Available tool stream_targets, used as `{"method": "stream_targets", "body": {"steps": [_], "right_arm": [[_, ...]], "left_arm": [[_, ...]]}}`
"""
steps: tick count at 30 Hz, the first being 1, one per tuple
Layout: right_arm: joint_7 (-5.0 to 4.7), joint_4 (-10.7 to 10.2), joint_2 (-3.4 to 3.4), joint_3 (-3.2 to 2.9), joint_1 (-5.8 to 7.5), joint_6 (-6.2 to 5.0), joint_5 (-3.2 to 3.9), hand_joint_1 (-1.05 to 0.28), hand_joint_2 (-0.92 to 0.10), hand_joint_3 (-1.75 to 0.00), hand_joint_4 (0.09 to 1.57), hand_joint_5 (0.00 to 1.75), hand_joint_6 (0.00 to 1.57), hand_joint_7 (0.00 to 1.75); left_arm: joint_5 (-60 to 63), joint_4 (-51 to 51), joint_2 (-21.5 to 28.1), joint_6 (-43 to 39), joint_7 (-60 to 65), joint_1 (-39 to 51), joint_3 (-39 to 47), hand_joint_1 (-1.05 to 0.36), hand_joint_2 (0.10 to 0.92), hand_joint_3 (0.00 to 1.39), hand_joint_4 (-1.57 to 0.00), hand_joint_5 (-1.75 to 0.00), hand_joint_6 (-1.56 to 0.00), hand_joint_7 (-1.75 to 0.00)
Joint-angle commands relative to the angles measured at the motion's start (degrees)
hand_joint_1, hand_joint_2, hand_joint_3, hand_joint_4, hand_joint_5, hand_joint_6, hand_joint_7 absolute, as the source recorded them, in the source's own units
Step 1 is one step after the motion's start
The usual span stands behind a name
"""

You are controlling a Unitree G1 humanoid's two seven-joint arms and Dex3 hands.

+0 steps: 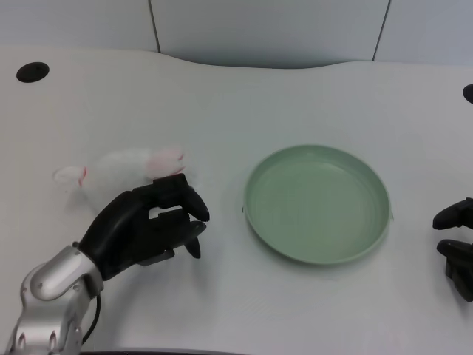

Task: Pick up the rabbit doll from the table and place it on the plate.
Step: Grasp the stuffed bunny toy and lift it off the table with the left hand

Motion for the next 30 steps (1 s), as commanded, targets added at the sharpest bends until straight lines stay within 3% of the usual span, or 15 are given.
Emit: {"method": "stream_targets", "body": {"steps": [1, 3, 4, 5, 6, 8, 10, 11, 14, 16, 19, 22, 24, 28, 30], "right_arm": [[1.2, -0.4, -0.66, -0.73, -0.01, 1.0, 1.05, -0.36, -0.92, -0.08, 1.22, 1.75, 0.52, 1.75], [0.92, -0.6, -0.69, -0.65, 0.02, 1.46, 0.99, -0.37, -0.92, -0.07, 1.24, 1.75, 0.48, 1.75], [1.1, -0.7, -0.73, -0.47, 0.09, 1.03, 0.84, -0.37, -0.92, -0.07, 1.24, 1.75, 0.44, 1.75], [0.94, -0.7, -0.65, -0.75, 0.03, 1.66, 1.18, -0.37, -0.92, -0.09, 1.28, 1.75, 0.53, 1.75], [0.65, -0.7, -0.66, -0.74, 0.03, 2.03, 1.19, -0.37, -0.91, -0.07, 1.25, 1.75, 0.48, 1.75], [0.6, -0.9, -0.76, -0.6, 0.11, 1.9, 1.09, -0.39, -0.91, -0.07, 1.22, 1.75, 0.46, 1.75], [0.98, -0.9, -0.84, -0.54, 0.21, 1.0, 1.02, -0.39, -0.92, -0.08, 1.22, 1.75, 0.43, 1.75], [0.94, -0.8, -0.89, -0.48, 0.17, 0.83, 0.92, -0.39, -0.92, -0.08, 1.22, 1.75, 0.42, 1.75], [1.18, -0.5, -0.97, -0.58, -0.22, 2.24, 1.11, -0.39, -0.92, -0.07, 1.24, 1.75, 0.52, 1.75], [1.74, -0.7, -0.92, -0.72, -0.07, 1.85, 1.33, -0.38, -0.92, -0.1, 1.23, 1.75, 0.53, 1.75], [1.54, -0.9, -0.73, -1.02, -0.07, 2.68, 1.68, -0.36, -0.92, -0.09, 1.24, 1.75, 0.53, 1.75], [1.26, -0.8, -0.78, -0.56, -0.08, 2.26, 1.1, -0.38, -0.92, -0.07, 1.32, 1.75, 0.64, 1.75], [1.24, -0.7, -0.66, -0.7, -0.1, 2.24, 1.24, -0.38, -0.92, -0.06, 1.35, 1.75, 0.64, 1.75], [1.73, -0.6, -0.72, -0.33, -0.11, 1.58, 0.9, -0.38, -0.92, -0.07, 1.36, 1.75, 0.56, 1.75], [2.27, -0.6, -0.65, -0.58, -0.1, 1.61, 1.27, -0.36, -0.92, -0.09, 1.37, 1.75, 0.58, 1.75]], "left_arm": [[-0.8, -9.1, 2.6, 3.4, -0.5, 3.3, -0.9, -0.63, 0.921, 0.26, -0.48, -1.47, -0.48, -1.26], [-1.0, -12.5, 3.7, 2.8, -0.8, 3.9, -1.0, -0.63, 0.921, 0.26, -0.48, -1.39, -0.48, -1.2], [-0.9, -13.4, 4.6, 0.0, -1.7, 3.8, -0.8, -0.64, 0.921, 0.27, -0.51, -1.25, -0.5, -1.08], [-0.6, -13.8, 5.8, -4.0, -2.7, 3.3, -0.6, -0.65, 0.921, 0.28, -0.51, -1.12, -0.52, -0.92], [0.0, -13.6, 7.0, -8.4, -3.9, 2.8, -0.6, -0.7, 0.921, 0.28, -0.46, -0.9, -0.54, -0.65], [0.2, -10.8, 9.1, -17.1, -6.8, 0.8, -0.8, -0.77, 0.921, 0.31, -0.39, -0.64, -0.54, -0.36], [1.2, -8.7, 11.2, -22.3, -7.9, -0.8, -1.2, -0.83, 0.921, 0.33, -0.34, -0.41, -0.52, -0.14], [2.1, -8.2, 12.2, -24.1, -7.7, -1.3, -1.4, -0.85, 0.921, 0.33, -0.33, -0.36, -0.5, -0.1], [4.3, -7.7, 15.1, -28.2, -6.9, -2.9, -1.6, -0.9, 0.921, 0.31, -0.24, -0.24, -0.42, -0.02], [5.9, -6.6, 16.7, -31.2, -6.0, -4.4, -1.5, -0.9, 0.921, 0.3, -0.19, -0.2, -0.37, 0.0], [10.2, -1.6, 18.3, -38.2, -3.0, -7.2, -1.3, -0.89, 0.921, 0.29, -0.16, -0.17, -0.32, 0.0], [17.2, 1.9, 20.5, -41.8, 2.2, -9.8, -1.3, -0.92, 0.921, 0.27, -0.1, -0.12, -0.27, 0.0], [24.9, 6.9, 21.4, -45.3, 9.3, -13.0, -1.2, -0.94, 0.921, 0.26, -0.07, -0.1, -0.24, 0.0], [39.4, 15.8, 22.8, -48.9, 26.0, -18.5, -3.1, -1.0, 0.921, 0.21, -0.01, -0.06, -0.17, 0.0], [44.8, 21.1, 23.2, -48.3, 34.1, -21.7, -5.5, -1.0, 0.921, 0.21, -0.01, -0.06, -0.15, 0.0]]}}
